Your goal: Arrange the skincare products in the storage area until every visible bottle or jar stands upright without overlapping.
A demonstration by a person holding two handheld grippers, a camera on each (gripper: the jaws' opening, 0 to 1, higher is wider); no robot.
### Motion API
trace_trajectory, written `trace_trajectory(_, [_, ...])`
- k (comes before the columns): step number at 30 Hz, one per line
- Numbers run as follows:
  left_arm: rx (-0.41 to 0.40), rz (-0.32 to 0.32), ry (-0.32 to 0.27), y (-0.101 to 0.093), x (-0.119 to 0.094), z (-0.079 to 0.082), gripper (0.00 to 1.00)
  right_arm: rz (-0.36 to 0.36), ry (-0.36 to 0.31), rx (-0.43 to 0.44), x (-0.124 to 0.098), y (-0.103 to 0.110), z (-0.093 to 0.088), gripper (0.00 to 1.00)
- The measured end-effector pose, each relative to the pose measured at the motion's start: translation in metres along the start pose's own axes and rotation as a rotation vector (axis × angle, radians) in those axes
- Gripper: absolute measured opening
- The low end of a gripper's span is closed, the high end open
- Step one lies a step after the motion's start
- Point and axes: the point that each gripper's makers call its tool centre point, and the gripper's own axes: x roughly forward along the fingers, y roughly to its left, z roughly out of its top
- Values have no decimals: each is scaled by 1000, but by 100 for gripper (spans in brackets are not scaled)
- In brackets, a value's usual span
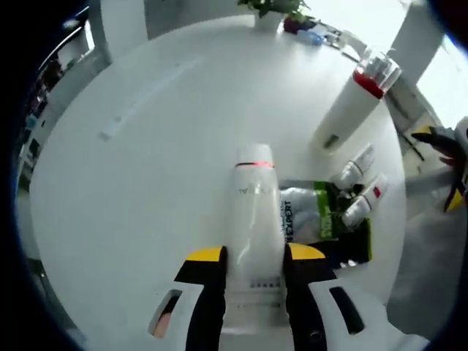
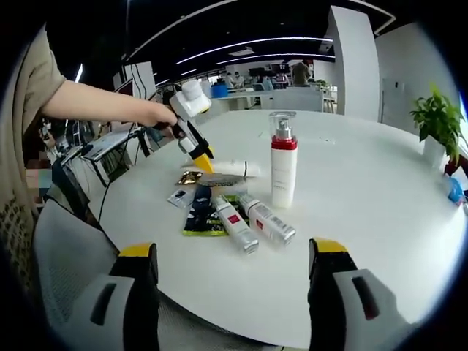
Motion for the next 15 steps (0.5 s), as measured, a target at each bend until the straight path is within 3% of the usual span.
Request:
trace_trajectory(6, [-36, -44, 12, -22, -5, -6, 27, 21, -1, -56, 0, 8, 4, 83])
trace_trajectory(9, [-10, -52, 26, -33, -8, -11, 27, 52, -10, -81, 2, 14, 9, 83])
trace_trajectory(15, [28, -54, 41, -49, -15, -19, 27, 166, -27, -199, 31, 27, 28, 75])
